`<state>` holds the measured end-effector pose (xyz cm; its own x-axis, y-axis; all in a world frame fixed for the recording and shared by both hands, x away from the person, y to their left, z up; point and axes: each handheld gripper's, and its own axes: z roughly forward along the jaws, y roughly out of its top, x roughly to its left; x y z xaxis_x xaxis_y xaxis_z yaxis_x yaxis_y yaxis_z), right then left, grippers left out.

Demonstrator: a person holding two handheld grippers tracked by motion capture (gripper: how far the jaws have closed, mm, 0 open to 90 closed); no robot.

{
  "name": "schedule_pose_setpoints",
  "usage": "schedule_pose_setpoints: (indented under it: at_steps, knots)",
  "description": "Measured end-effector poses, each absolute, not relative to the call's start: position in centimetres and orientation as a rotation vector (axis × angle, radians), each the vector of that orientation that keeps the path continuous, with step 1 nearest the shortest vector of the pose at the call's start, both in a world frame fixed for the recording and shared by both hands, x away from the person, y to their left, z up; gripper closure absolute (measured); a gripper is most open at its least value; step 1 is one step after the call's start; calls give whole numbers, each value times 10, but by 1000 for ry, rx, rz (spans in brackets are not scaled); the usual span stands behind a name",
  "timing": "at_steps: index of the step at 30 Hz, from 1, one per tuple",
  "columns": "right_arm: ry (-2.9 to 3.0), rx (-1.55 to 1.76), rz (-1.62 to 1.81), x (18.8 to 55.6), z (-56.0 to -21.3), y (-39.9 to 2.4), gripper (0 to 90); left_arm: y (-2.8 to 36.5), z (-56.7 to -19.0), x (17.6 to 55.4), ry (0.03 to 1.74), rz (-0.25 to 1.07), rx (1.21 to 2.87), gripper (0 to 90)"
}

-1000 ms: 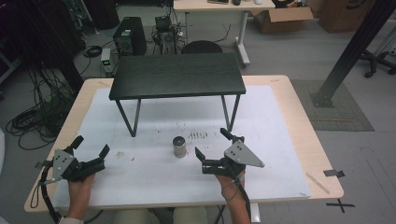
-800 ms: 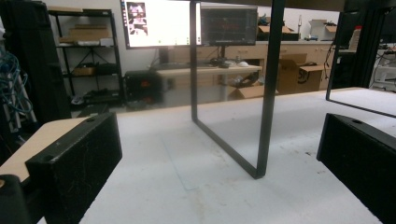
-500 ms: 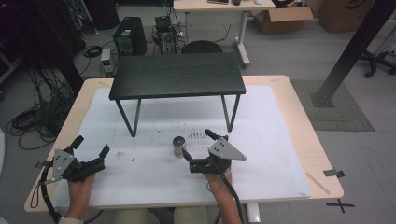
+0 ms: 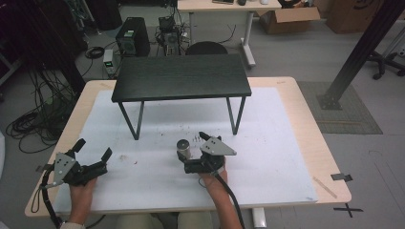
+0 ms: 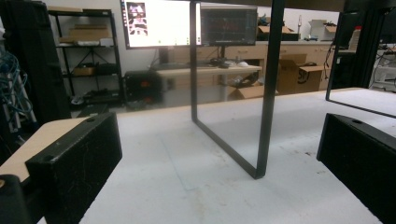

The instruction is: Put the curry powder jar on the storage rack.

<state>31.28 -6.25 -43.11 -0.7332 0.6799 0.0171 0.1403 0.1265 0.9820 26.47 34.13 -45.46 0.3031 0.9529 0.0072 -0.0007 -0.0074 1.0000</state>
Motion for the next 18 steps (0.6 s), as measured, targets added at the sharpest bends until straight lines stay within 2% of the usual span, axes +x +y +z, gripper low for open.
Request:
schedule_pose_setpoints:
  at_steps: [18]
  knots:
    - [2084,840,1590,325,-447,-52,63,341,-455,265,976,984,1343,4]
